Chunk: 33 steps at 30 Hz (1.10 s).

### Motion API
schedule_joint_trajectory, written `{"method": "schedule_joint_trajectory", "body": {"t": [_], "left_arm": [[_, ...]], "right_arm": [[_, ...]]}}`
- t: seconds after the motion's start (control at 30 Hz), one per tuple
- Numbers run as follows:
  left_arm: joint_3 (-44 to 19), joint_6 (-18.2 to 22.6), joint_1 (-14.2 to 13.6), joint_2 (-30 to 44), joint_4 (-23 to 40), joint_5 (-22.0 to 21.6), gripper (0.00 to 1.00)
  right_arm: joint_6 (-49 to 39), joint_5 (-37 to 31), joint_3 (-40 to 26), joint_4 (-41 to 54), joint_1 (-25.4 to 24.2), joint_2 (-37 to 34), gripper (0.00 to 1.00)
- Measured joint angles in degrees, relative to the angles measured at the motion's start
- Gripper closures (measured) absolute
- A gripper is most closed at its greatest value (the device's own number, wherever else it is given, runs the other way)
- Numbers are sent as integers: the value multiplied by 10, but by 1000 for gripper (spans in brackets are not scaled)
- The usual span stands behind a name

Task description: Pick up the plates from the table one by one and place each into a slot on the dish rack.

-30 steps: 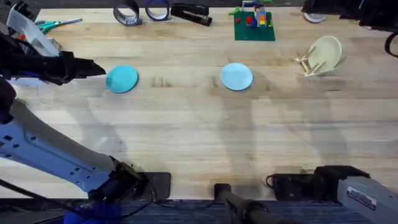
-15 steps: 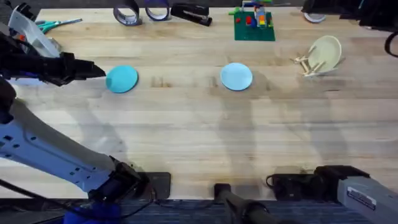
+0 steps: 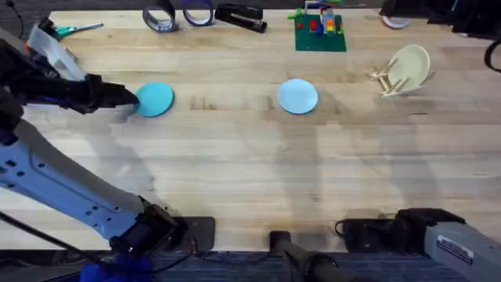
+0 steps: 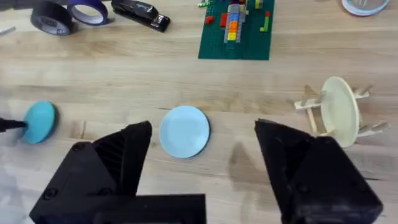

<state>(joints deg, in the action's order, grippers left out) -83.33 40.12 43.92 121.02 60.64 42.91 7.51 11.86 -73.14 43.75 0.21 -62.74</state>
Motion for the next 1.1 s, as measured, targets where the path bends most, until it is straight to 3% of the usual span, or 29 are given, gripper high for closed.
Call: {"method": "schedule_joint_trajectory", "body": {"t": [0.53,0.8,0.93,1.1], "left_arm": [[-15,0,4,47,1,70,961],[-15,0,4,47,3,70,960],[-15,0,4,47,3,70,960],[-15,0,4,47,3,70,960]], "right_arm": [[4,0,0,0,0,0,7],[113,31,-2,0,5,-13,6],[141,63,-3,-3,39,-52,7],[167,80,-3,-49,122,-123,6]]}}
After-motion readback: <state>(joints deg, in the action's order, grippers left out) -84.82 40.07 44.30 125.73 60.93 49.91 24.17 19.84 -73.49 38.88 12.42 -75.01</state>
